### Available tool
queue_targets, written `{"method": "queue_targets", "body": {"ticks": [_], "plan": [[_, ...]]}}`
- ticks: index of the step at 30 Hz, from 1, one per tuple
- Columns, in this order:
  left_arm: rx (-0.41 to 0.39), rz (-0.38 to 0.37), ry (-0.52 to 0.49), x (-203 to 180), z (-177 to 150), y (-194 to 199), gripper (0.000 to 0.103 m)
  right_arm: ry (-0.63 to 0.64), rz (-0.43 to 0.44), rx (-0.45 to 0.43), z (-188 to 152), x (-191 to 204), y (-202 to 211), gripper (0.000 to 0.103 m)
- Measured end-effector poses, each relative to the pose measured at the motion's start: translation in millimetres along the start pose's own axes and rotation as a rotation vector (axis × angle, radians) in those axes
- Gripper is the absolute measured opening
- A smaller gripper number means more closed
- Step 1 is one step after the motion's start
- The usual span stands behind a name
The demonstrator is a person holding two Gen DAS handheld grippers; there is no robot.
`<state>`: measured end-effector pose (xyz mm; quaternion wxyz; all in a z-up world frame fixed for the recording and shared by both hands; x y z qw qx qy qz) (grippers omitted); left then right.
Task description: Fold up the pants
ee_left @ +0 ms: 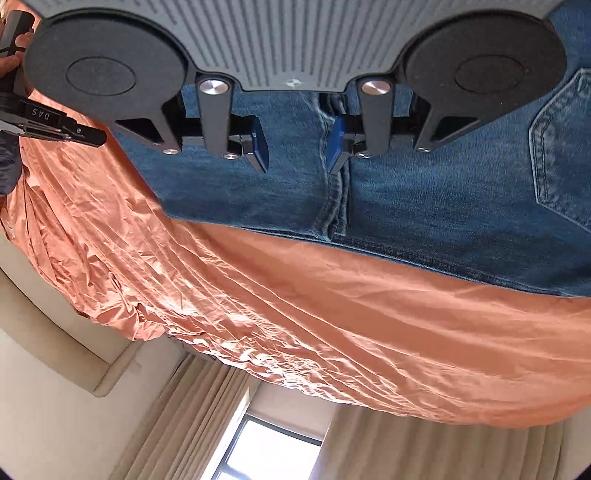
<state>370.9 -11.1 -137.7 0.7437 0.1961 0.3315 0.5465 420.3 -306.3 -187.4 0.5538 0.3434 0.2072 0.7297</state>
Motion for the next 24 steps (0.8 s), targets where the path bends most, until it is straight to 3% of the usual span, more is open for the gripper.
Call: {"method": "queue_targets", "body": {"ticks": [2, 8, 13, 19, 24], "plan": [[0.019, 0.013, -0.015, -7.3, -9.6, 1.8, 0.03, -0.003, -0.016, 0.012, -16.5, -2.2, 2.8, 0.003], [0.1, 0.103, 0.022, 4.3, -48.5, -11.0, 0.026, -0.018, -0.053, 0.067, -47.3, -12.6, -7.9, 0.003], [0.117, 0.104, 0.088, 18.8, -67.2, -20.9, 0.027, 0.046, -0.077, 0.089, -60.6, -9.6, -24.5, 0.003], [0.109, 0.134, 0.077, 16.2, -70.0, -23.3, 0.03, 0.083, -0.108, 0.121, -60.0, -4.6, -28.8, 0.002], [0.085, 0.146, 0.114, 12.6, -65.7, -0.1, 0.032, 0.192, -0.178, 0.174, -46.6, 9.0, -23.9, 0.003]]}}
Point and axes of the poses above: each gripper's, at about its wrist camera, not at the fingertips, and y roughly against the way its jaws point, x to its left, z to its top, the point moved 8 cm from there along -y, roughly the way its jaws point, and after that the axes turned 7 degrees about -y, right-handed, at the moved point
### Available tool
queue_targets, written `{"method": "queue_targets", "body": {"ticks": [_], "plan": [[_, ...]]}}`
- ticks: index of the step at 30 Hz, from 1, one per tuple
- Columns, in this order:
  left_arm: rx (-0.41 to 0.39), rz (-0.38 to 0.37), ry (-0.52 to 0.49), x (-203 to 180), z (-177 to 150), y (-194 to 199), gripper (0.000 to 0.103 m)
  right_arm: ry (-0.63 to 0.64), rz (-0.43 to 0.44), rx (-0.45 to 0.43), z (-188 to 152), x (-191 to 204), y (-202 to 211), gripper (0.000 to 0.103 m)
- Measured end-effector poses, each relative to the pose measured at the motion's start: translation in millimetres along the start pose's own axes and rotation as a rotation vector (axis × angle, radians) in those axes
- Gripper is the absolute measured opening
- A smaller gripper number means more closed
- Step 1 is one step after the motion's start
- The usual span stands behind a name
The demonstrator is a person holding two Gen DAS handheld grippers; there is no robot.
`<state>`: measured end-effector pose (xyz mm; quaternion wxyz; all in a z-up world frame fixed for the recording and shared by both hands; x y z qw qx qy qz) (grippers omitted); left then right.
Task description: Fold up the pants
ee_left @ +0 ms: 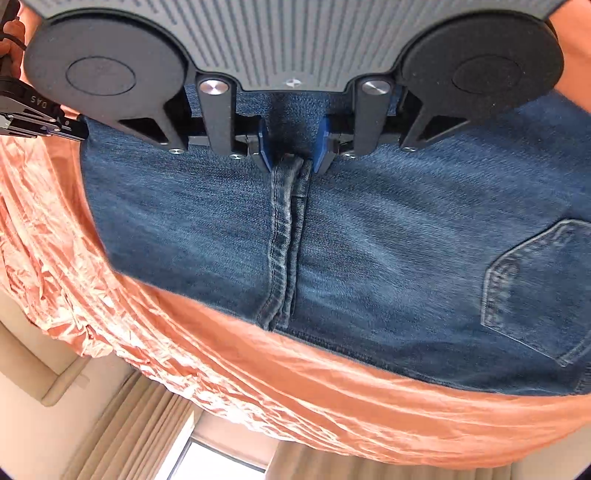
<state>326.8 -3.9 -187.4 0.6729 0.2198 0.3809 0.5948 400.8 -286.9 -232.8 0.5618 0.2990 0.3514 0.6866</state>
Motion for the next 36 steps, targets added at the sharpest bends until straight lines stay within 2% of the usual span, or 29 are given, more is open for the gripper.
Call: {"method": "queue_targets", "body": {"ticks": [1, 2, 3, 5, 13, 17, 20, 24, 27, 32, 36], "plan": [[-0.021, 0.0, 0.01, 1.6, -0.3, 10.5, 0.032, 0.029, -0.022, -0.011, 3.3, 2.9, 6.4, 0.004], [-0.041, -0.003, 0.01, 2.8, 0.3, 20.9, 0.034, 0.055, -0.034, -0.029, 6.6, 6.6, 14.1, 0.01], [-0.052, -0.004, 0.008, 5.3, 1.0, 30.5, 0.035, 0.074, -0.03, -0.046, 10.2, 11.6, 22.1, 0.024], [-0.082, -0.003, 0.009, 12.6, 5.0, 49.5, 0.041, 0.095, 0.0, -0.074, 17.5, 24.6, 36.5, 0.033], [-0.162, 0.088, 0.061, 76.2, 23.6, 113.3, 0.056, 0.192, 0.16, -0.135, 45.6, 113.7, 64.6, 0.032], [-0.212, 0.143, 0.131, 123.8, 31.9, 143.7, 0.065, 0.272, 0.194, -0.15, 57.1, 162.4, 61.5, 0.032], [-0.258, 0.159, 0.233, 163.3, 34.9, 158.9, 0.071, 0.31, 0.178, -0.143, 65.9, 185.1, 48.4, 0.033], [-0.326, 0.187, 0.42, 225.7, 25.5, 170.6, 0.073, 0.293, 0.165, -0.098, 76.4, 202.0, 23.1, 0.032], [-0.371, 0.149, 0.573, 263.4, 11.0, 170.3, 0.073, 0.275, 0.164, -0.073, 79.6, 208.7, 4.9, 0.032], [-0.415, 0.132, 0.757, 306.2, -6.5, 152.2, 0.074, 0.27, 0.177, -0.03, 76.7, 219.3, -18.2, 0.032], [-0.423, 0.037, 0.885, 324.8, -6.3, 120.7, 0.077, 0.26, 0.191, 0.009, 70.3, 222.1, -33.8, 0.031]]}}
Point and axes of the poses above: each gripper's, at about its wrist camera, not at the fingertips, and y roughly against the way its jaws point, x to its left, z to its top, the point moved 8 cm from there along -y, roughly the way its jaws point, and after that the axes turned 7 degrees about -y, right-handed, at the moved point
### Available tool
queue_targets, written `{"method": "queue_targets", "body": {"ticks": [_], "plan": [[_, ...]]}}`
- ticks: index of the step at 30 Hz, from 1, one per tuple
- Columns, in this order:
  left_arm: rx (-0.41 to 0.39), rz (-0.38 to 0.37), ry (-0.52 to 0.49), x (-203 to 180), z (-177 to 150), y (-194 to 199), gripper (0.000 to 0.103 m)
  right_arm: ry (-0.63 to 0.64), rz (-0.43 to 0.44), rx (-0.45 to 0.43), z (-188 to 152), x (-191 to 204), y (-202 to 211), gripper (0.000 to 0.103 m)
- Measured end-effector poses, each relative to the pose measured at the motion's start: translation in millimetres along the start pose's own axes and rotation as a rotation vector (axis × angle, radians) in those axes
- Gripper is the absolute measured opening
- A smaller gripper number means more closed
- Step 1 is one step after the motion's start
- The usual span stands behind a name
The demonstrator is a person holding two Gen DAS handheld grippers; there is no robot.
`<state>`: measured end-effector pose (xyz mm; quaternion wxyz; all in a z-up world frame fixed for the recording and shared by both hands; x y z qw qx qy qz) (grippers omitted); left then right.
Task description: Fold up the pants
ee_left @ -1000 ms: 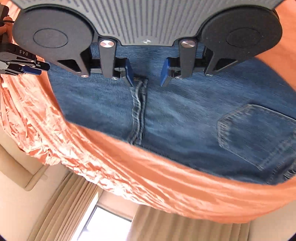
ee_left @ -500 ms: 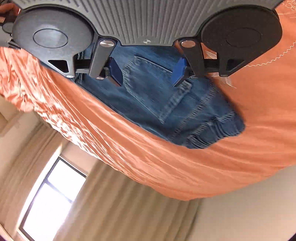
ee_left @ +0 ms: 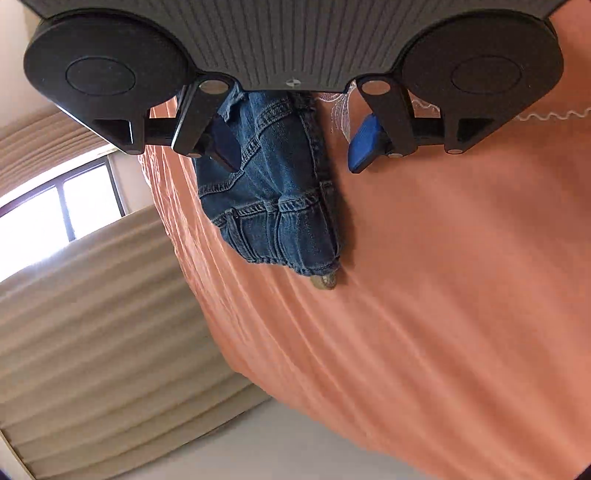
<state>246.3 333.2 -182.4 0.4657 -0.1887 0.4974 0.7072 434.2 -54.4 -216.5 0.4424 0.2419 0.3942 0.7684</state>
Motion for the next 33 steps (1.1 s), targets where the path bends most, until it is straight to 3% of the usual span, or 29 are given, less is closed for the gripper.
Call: {"method": "queue_targets", "body": {"ticks": [5, 12, 18, 20, 23, 26, 29, 33], "plan": [[-0.007, 0.01, 0.034, 7.4, 5.0, -36.6, 0.076, -0.017, 0.036, 0.019, -4.1, -4.1, -9.4, 0.03], [-0.007, 0.097, -0.013, 6.2, 15.8, -69.8, 0.068, -0.03, 0.059, 0.02, -8.1, -6.7, -14.7, 0.03], [0.007, 0.114, 0.009, -0.1, 19.9, -64.8, 0.03, -0.043, 0.062, 0.033, -8.6, -8.9, -16.7, 0.03], [-0.009, 0.1, -0.053, -13.0, 24.5, -55.3, 0.019, -0.045, 0.062, 0.036, -8.4, -9.3, -17.1, 0.03], [-0.052, 0.049, -0.113, -44.9, 28.6, -33.0, 0.017, -0.039, 0.054, 0.035, -7.7, -7.7, -16.6, 0.03], [-0.086, 0.003, -0.241, -94.6, 22.9, -8.7, 0.017, -0.024, 0.043, 0.04, -5.8, -5.4, -16.4, 0.028], [-0.091, -0.039, -0.385, -149.7, 4.9, 12.0, 0.017, -0.02, 0.045, 0.04, -0.8, -5.9, -11.2, 0.029], [-0.101, -0.054, -0.627, -224.2, -41.5, 32.9, 0.017, -0.103, 0.078, -0.024, 6.5, -18.9, 17.1, 0.03]]}}
Point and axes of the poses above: each gripper's, at about its wrist camera, not at the fingertips, and y roughly against the way its jaws point, x to its left, z to its top, the point moved 8 cm from there along -y, roughly the way its jaws point, and after that the axes turned 7 degrees about -y, right-handed, at the moved point
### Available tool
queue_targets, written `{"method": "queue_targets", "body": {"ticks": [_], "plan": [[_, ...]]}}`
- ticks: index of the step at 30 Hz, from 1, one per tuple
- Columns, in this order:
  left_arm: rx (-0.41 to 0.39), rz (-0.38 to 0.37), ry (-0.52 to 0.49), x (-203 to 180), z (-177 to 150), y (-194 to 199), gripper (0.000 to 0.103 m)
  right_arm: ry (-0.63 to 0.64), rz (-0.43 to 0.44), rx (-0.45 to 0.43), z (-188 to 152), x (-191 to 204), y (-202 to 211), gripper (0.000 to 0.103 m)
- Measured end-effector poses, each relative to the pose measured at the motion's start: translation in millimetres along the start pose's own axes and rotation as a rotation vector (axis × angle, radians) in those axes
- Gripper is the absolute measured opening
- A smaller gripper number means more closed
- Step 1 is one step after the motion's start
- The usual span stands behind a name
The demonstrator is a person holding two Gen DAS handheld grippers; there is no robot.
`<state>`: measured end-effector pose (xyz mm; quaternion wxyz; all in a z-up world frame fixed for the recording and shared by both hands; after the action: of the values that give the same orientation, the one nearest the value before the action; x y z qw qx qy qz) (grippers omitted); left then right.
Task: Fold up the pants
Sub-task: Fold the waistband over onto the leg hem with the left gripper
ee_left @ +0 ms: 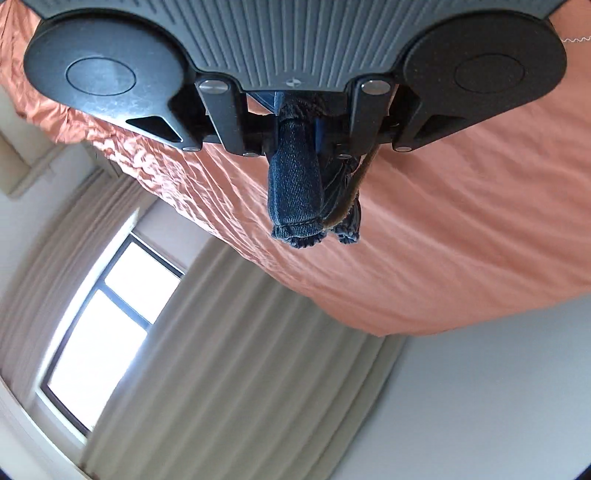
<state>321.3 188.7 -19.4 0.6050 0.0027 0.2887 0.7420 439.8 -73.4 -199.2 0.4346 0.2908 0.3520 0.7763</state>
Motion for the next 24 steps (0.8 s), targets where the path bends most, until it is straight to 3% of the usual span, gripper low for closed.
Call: {"method": "queue_targets", "body": {"ticks": [3, 8, 15, 17, 19, 24], "plan": [[0.012, 0.0, -0.164, -61.0, -12.6, 4.9, 0.017, -0.052, 0.03, -0.025, -2.9, -11.9, 23.3, 0.03], [0.094, -0.028, -0.372, -145.1, -59.3, -9.0, 0.017, -0.078, 0.003, -0.073, -19.1, -42.7, 57.3, 0.03], [0.407, -0.086, -0.538, -204.6, -174.3, -53.8, 0.017, -0.233, -0.029, -0.104, -59.1, -101.2, 82.7, 0.03], [0.486, -0.083, -0.535, -201.7, -201.0, -53.4, 0.019, -0.248, -0.042, -0.114, -71.6, -108.3, 86.9, 0.03], [0.562, -0.097, -0.469, -188.1, -216.5, -43.7, 0.021, -0.255, -0.041, -0.119, -81.0, -112.4, 91.3, 0.03], [0.675, -0.188, -0.258, -168.0, -216.0, -50.7, 0.038, -0.256, -0.023, -0.129, -92.2, -113.9, 95.5, 0.03]]}}
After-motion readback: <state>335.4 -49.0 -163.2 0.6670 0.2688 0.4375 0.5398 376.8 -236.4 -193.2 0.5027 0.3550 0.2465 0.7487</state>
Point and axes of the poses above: each gripper's, at about its wrist camera, not at the fingertips, and y roughly against the way its jaws point, x to its left, z to its top, the point moved 8 cm from there along -y, roughly the way its jaws point, and after that the axes turned 7 degrees about -y, right-handed, at the moved point
